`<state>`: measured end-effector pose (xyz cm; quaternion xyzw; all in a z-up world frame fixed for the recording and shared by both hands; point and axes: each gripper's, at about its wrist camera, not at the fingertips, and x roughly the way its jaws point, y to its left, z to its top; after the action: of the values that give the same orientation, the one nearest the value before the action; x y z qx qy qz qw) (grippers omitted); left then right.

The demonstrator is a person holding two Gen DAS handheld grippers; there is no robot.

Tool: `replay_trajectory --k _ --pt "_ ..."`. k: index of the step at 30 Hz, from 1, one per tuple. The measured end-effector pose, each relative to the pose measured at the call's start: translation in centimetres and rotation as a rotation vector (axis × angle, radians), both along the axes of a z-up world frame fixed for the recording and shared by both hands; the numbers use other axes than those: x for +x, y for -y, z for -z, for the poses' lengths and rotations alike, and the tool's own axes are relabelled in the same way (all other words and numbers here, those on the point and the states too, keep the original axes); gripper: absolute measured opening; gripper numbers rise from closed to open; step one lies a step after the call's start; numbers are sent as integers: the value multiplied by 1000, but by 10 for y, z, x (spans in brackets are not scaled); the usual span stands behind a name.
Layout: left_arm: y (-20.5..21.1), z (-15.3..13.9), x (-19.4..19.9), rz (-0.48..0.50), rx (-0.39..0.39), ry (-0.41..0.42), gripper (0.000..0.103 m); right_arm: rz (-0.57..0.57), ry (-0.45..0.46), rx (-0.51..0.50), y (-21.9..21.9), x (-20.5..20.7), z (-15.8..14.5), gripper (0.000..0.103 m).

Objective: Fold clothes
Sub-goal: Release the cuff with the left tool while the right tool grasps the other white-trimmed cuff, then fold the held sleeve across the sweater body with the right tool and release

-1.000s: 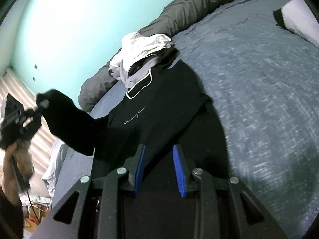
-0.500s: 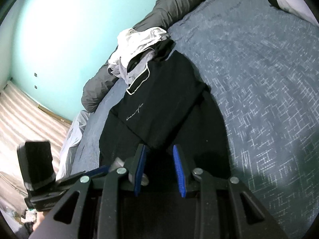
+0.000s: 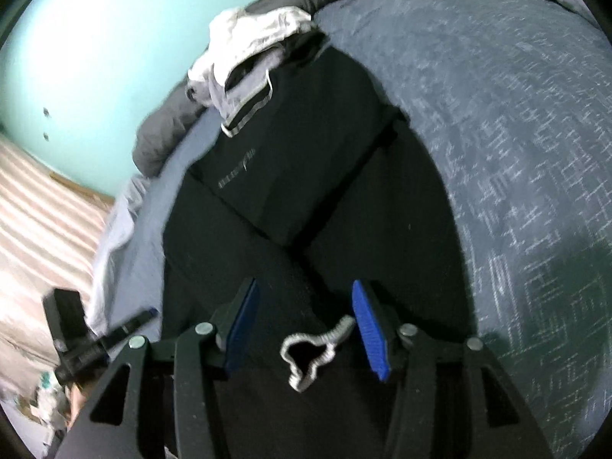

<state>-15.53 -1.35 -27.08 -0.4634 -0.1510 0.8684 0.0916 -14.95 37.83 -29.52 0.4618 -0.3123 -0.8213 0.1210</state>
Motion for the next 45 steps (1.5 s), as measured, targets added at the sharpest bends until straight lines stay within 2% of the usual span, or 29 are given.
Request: replay_trajectory --k 5,6,8,10,13,20,22,23,24,25,26,28,31,34,35,38,41,45 --pt "34 3 -18 -83 -68 -19 49 -35 24 41 7 3 6 51" --pt "40 4 -23 -96 -88 -18 49 -43 22 51 8 4 6 47" --pt "49 5 -35 -114 -122 -16 49 -52 19 58 9 5 7 33" --pt "55 8 -49 -116 -156 -13 49 -52 22 62 7 7 9 14" --pt "62 13 -70 -118 -214 -3 49 -52 12 54 4 8 9 8" --pt "60 25 -105 -78 -315 11 49 -55 -1 24 1 9 6 7" --pt "58 27 -112 -71 -341 4 42 -57 3 16 1 8 7 7" --pt "57 28 -115 -58 -355 3 32 -58 5 15 1 7 7 7" --pt "55 29 -117 -41 -371 4 16 -59 6 15 2 7 7 7" --pt "53 29 -119 -24 -389 3 11 -60 8 15 2 7 8 7" --pt "52 29 -120 -13 -401 2 11 -61 10 15 2 7 8 7" --pt "59 25 -119 -22 -373 -13 10 -62 13 15 3 6 8 7" --pt "83 19 -112 -79 -245 -44 10 -65 18 15 4 6 9 7" --pt "113 28 -107 -158 -75 -24 9 -70 20 24 5 6 9 7" --pt "119 31 -105 -175 -48 -21 9 -73 20 28 6 7 9 7" --pt "121 35 -102 -184 -42 -12 9 -76 24 29 6 6 10 7" --pt "114 32 -101 -151 -84 0 11 -65 29 28 5 4 10 7" --pt "117 17 -93 -179 -102 -16 11 -39 28 18 2 2 9 9"
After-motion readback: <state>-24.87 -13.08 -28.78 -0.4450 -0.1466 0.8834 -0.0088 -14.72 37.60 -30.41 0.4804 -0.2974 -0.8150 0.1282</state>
